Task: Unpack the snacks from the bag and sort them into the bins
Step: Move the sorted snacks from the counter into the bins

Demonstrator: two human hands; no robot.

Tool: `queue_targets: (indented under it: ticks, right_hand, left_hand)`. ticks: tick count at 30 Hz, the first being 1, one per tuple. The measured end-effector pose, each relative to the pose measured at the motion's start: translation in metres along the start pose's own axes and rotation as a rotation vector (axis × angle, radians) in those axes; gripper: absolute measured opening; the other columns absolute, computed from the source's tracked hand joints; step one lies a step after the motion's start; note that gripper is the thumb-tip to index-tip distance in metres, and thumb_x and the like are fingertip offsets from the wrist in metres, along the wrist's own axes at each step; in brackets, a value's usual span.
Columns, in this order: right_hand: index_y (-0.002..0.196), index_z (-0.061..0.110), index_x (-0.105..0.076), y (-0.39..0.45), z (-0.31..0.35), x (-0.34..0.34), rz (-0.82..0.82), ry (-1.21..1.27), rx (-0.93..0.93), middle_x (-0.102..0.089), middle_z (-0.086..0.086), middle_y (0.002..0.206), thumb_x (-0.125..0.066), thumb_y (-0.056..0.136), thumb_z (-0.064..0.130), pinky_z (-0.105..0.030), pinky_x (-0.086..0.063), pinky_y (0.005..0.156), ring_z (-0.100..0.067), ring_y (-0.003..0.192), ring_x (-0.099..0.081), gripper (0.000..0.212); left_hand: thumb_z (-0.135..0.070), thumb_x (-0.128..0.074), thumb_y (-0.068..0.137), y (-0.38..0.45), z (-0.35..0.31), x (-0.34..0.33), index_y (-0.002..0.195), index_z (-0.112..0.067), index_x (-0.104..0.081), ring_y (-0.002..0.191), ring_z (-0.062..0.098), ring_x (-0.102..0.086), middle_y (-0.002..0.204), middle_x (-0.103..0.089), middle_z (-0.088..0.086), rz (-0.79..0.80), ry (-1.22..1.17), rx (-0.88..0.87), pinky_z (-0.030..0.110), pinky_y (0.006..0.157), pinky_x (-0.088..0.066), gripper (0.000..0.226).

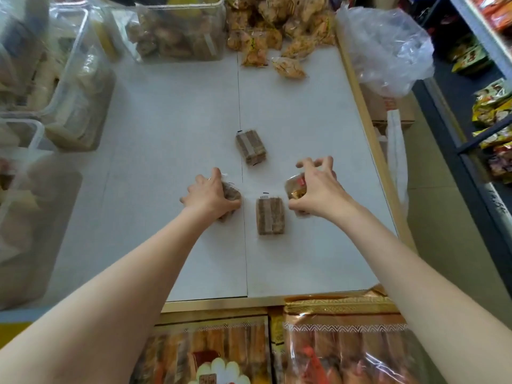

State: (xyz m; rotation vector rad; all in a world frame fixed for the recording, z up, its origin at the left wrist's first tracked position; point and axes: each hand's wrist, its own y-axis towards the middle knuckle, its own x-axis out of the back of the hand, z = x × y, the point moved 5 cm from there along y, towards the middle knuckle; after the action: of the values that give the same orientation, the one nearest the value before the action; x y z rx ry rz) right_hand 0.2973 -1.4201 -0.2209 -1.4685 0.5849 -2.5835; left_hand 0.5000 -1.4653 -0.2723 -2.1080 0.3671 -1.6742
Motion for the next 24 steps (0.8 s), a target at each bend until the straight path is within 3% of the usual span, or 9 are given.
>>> queue_targets:
  ticks: [3,5,7,9,13,16,21,24]
  right_hand:
    - [0.137,0.012,-0.032,-0.003,0.021,-0.02,0.14,0.149,0.018,-0.025,-0.012,0.131,-0.077,0.072,0.03,-0.029,-0.035,0.102,-0.029,0.121,-0.042,0.081]
    - [0.123,0.007,-0.044,-0.007,0.021,-0.045,0.179,0.196,-0.042,-0.034,-0.014,0.127,-0.075,0.072,0.044,-0.027,-0.036,0.095,-0.027,0.122,-0.041,0.071]
    - [0.111,0.008,-0.052,-0.009,0.013,-0.056,0.123,0.197,-0.135,-0.041,-0.016,0.124,-0.07,0.072,0.057,-0.03,-0.037,0.092,-0.029,0.125,-0.036,0.065]
    - [0.118,0.006,-0.05,-0.013,0.008,-0.062,0.157,0.096,-0.207,-0.04,-0.017,0.129,-0.068,0.069,0.064,-0.037,-0.036,0.095,-0.033,0.126,-0.032,0.077]
    - [0.127,0.009,-0.037,-0.019,0.03,-0.075,0.228,-0.052,-0.053,-0.041,-0.014,0.128,-0.073,0.071,0.05,-0.041,-0.037,0.095,-0.035,0.123,-0.038,0.079]
    - [0.13,0.01,-0.027,-0.019,0.04,-0.08,0.235,-0.147,0.032,-0.038,-0.015,0.124,-0.074,0.069,0.046,-0.041,-0.035,0.094,-0.038,0.119,-0.04,0.085]
    - [0.123,0.012,-0.035,0.0,0.048,-0.066,0.132,-0.316,0.12,-0.05,-0.012,0.121,-0.075,0.067,0.046,-0.038,-0.028,0.084,-0.033,0.117,-0.037,0.077]
    - [0.146,0.011,-0.011,-0.003,0.054,-0.081,0.258,-0.487,0.162,-0.039,-0.013,0.135,-0.076,0.063,0.056,-0.045,-0.027,0.097,-0.035,0.126,-0.031,0.115]
  left_hand:
    - [-0.051,-0.065,0.078,-0.011,0.012,-0.003,0.13,-0.021,-0.031,0.117,0.036,-0.042,0.124,-0.041,0.013,-0.017,0.004,-0.006,0.047,0.088,-0.041,0.069]
    - [-0.05,-0.065,0.079,-0.02,0.017,-0.008,0.134,-0.022,-0.029,0.119,0.036,-0.04,0.128,-0.04,0.013,-0.022,0.001,-0.014,0.047,0.089,-0.04,0.071]
    - [-0.049,-0.067,0.078,-0.023,0.024,-0.012,0.139,-0.024,-0.024,0.122,0.037,-0.039,0.133,-0.039,0.013,0.006,-0.018,-0.023,0.049,0.094,-0.039,0.078]
    - [-0.048,-0.072,0.074,-0.021,0.03,-0.012,0.144,-0.026,-0.018,0.124,0.038,-0.039,0.136,-0.038,0.013,0.053,-0.045,-0.031,0.05,0.099,-0.039,0.091]
    - [-0.047,-0.08,0.065,-0.02,0.032,-0.009,0.146,-0.028,-0.013,0.119,0.036,-0.047,0.128,-0.048,0.013,0.084,-0.054,-0.062,0.048,0.097,-0.043,0.107]
    - [-0.044,-0.079,0.066,-0.02,0.037,-0.005,0.145,-0.029,-0.013,0.114,0.036,-0.051,0.125,-0.05,0.011,0.048,-0.002,-0.042,0.046,0.092,-0.046,0.104]
    - [-0.037,-0.071,0.073,-0.024,0.051,0.005,0.144,-0.029,-0.015,0.125,0.034,-0.032,0.136,-0.038,0.005,-0.077,0.174,-0.056,0.044,0.094,-0.037,0.091]
    - [-0.035,-0.072,0.072,-0.027,0.056,0.0,0.145,-0.03,-0.01,0.126,0.034,-0.027,0.142,-0.029,0.002,-0.047,0.274,-0.06,0.043,0.093,-0.035,0.096]
